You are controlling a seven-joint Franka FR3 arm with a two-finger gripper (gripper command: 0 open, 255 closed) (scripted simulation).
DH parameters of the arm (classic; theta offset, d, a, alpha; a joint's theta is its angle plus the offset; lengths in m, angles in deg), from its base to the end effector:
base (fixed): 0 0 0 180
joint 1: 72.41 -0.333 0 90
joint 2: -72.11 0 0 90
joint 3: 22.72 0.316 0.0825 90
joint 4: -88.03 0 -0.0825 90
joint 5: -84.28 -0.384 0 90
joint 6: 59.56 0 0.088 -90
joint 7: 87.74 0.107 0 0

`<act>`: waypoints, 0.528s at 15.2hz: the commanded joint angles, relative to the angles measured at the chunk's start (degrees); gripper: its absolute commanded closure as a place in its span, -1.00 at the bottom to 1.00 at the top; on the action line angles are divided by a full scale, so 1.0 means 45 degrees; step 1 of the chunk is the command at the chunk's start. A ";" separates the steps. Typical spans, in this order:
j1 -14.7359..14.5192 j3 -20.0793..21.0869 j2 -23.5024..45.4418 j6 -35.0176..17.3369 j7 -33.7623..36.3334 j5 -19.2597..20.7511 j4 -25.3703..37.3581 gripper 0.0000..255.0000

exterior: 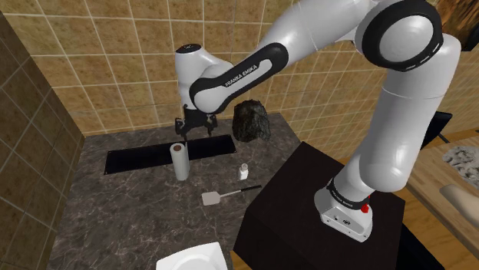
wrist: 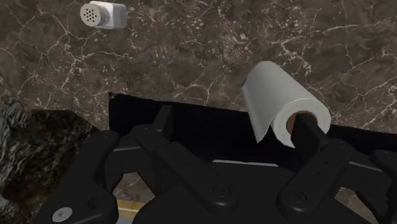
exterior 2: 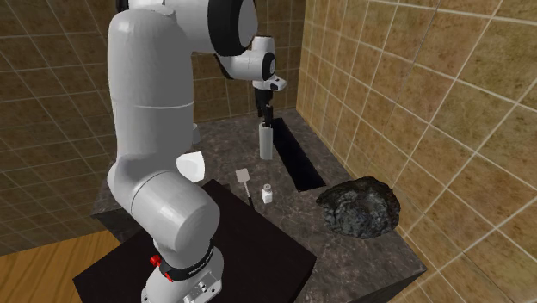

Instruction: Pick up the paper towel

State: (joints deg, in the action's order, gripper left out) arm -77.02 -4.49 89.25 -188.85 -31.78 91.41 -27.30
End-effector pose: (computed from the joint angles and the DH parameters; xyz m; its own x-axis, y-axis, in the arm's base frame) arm 0.5503 0.2220 0.3089 0.8730 -0.4872 -0.0203 -0.4865 -0.8731 0.0316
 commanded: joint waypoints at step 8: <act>-0.1310 -0.0828 0.4005 -0.0031 0.2023 0.1376 0.4259 -1.00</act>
State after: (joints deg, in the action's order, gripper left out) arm -82.42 -7.88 105.70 -189.19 -23.23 97.23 -10.07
